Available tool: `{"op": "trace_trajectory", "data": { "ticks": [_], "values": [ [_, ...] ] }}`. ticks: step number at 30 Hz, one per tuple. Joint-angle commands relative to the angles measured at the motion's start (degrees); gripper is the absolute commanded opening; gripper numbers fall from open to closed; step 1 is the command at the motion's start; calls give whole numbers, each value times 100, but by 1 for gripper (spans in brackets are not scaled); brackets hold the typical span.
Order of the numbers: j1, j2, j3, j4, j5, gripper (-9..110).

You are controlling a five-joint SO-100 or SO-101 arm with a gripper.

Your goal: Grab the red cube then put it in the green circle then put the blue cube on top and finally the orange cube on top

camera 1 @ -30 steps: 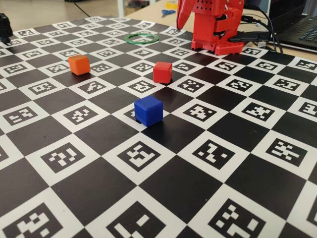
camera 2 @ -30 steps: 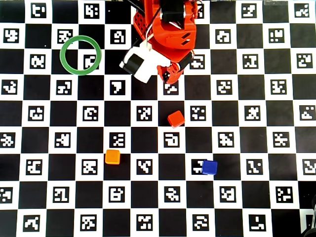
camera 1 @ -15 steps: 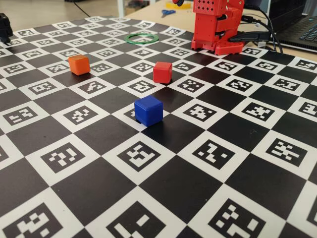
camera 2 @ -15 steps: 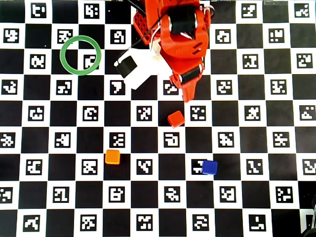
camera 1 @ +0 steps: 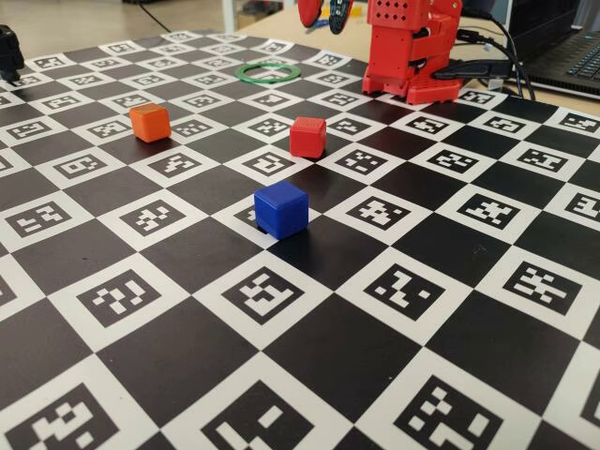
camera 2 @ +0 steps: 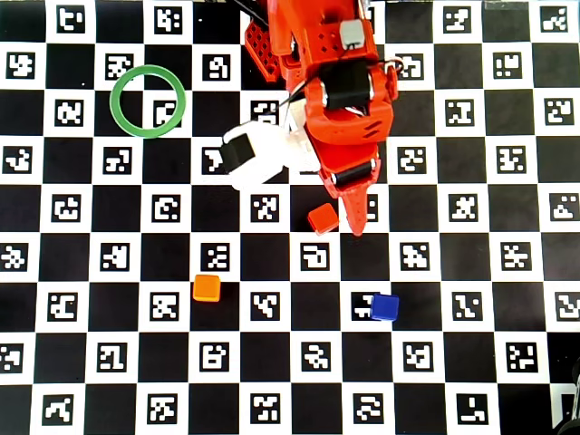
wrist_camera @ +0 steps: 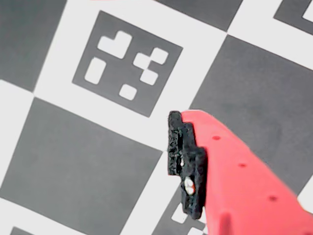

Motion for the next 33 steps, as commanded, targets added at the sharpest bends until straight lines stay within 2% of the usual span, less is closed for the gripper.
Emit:
{"op": "trace_trajectory", "data": {
  "ticks": [1,20,33],
  "values": [
    [-53,-158,-141,-369,-70,45],
    [202,-984,1652,-2540,-650,45],
    [387,-1274,1819,-3041,-765,45]
  ]
}}
